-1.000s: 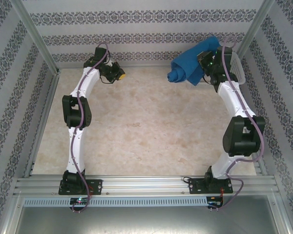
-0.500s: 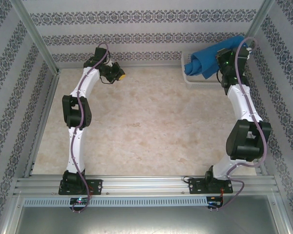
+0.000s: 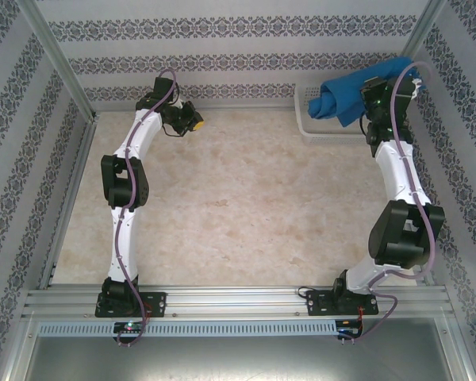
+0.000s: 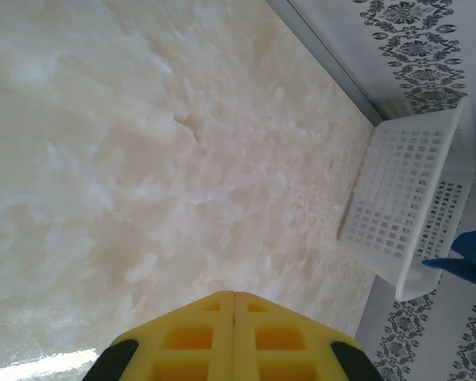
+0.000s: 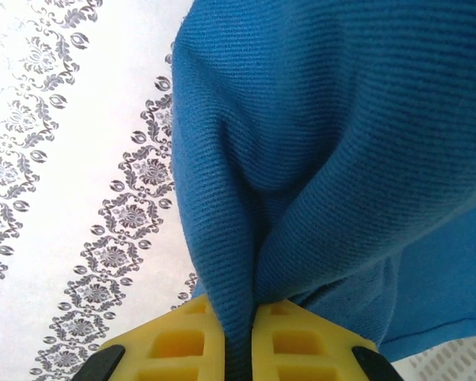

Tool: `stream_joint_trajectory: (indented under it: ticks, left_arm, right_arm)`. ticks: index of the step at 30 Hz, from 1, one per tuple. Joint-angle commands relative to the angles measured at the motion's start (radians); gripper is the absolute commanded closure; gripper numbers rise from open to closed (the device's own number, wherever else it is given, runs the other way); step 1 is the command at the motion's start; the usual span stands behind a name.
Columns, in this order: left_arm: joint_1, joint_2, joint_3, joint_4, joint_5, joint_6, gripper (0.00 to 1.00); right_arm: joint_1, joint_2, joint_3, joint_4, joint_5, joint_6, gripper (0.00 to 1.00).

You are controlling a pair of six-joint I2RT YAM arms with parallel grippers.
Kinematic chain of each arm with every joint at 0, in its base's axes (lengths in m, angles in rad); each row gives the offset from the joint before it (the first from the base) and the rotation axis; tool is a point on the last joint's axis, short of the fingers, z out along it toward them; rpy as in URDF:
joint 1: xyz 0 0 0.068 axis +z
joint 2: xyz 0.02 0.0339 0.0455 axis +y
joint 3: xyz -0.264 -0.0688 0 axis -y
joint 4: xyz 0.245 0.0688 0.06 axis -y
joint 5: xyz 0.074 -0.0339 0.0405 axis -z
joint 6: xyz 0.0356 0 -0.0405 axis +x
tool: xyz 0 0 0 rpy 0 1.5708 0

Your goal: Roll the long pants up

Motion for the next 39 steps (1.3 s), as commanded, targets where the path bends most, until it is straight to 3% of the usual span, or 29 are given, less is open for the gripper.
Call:
stream_joint_trajectory:
  ticks: [1,11,20,30,39]
  left_arm:
    - [0.004,-0.039,0.022,-0.032,0.011,0.017,1.0]
    - [0.005,-0.018,0.027,-0.039,0.005,0.027,1.0]
    - [0.015,0.041,0.08,-0.063,-0.001,0.018,1.0]
    - [0.028,0.109,0.164,-0.073,0.004,-0.006,1.0]
    - [0.027,0.124,0.166,-0.064,0.014,-0.013,1.0]
  right_arm:
    - [0.001,0.045,0.04,0.178,-0.032,0.041,1.0]
    - [0.001,0.284,0.078,0.433,-0.084,0.162,1.0]
    - [0.006,0.484,0.233,0.476,-0.082,0.157,1.0]
    - [-0.021,0.508,0.31,0.329,-0.037,0.043,1.0]
    - [-0.054,0.475,0.269,0.28,-0.011,-0.028,1.0]
